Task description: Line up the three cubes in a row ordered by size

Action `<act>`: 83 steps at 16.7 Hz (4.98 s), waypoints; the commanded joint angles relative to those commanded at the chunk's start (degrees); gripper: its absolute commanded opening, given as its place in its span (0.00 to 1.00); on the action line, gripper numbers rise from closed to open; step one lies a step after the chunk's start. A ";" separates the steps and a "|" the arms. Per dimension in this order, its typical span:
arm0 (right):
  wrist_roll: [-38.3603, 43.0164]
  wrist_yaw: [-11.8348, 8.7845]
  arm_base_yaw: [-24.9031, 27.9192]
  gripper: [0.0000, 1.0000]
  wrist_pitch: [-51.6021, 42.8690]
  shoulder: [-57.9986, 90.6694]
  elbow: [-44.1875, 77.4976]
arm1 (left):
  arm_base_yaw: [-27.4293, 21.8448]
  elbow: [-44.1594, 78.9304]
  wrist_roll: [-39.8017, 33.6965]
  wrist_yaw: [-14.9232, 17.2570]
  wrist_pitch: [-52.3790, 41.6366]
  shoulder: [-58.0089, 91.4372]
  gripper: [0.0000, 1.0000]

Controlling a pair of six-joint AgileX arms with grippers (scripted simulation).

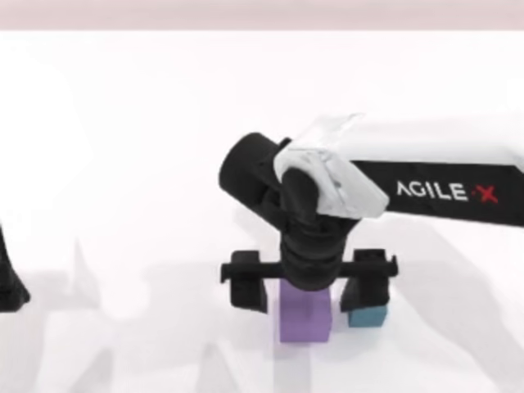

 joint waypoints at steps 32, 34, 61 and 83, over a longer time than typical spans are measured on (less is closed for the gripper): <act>-38.84 -0.36 -27.37 1.00 -23.67 11.41 32.88 | 0.00 0.00 0.00 0.00 0.00 0.00 1.00; -47.05 -0.41 -33.23 1.00 -25.24 13.99 37.10 | 0.00 0.00 0.00 0.00 0.00 0.00 1.00; -57.23 -0.56 -42.08 0.77 -8.54 19.84 27.63 | 0.00 0.00 0.00 0.00 0.00 0.00 1.00; -57.20 -0.67 -41.91 0.00 -11.06 18.96 29.92 | 0.00 0.00 0.00 0.00 0.00 0.00 1.00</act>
